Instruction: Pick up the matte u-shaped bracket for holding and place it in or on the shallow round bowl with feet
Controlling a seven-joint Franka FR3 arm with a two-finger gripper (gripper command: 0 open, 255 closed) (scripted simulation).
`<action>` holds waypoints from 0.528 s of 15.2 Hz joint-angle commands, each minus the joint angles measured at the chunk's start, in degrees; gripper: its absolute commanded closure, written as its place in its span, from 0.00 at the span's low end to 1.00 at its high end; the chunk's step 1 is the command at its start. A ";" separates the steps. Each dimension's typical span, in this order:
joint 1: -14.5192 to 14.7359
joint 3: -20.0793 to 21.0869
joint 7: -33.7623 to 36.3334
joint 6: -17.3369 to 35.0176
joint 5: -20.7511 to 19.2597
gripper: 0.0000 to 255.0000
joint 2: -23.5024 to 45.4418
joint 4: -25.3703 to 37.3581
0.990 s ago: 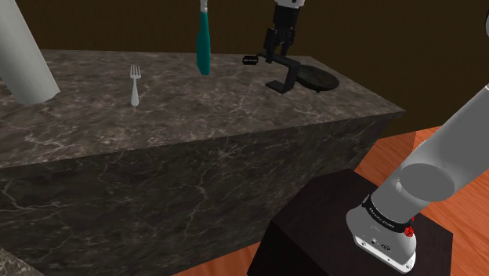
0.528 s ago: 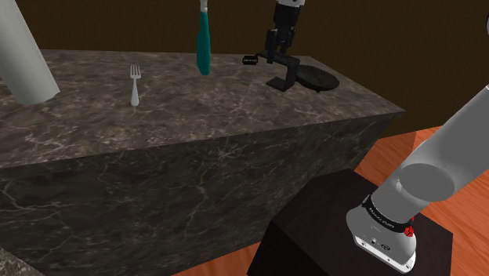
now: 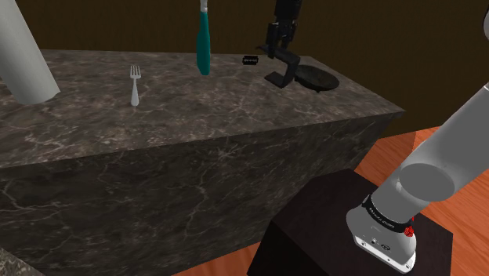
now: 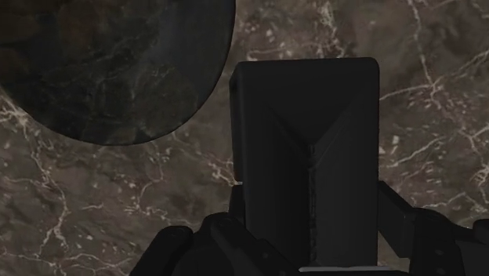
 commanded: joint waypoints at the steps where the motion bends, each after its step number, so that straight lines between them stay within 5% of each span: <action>1: 0.03 0.03 0.06 -1.63 -0.03 1.00 0.19 1.80; 8: 0.09 0.13 0.20 -7.45 -0.28 1.00 1.75 9.15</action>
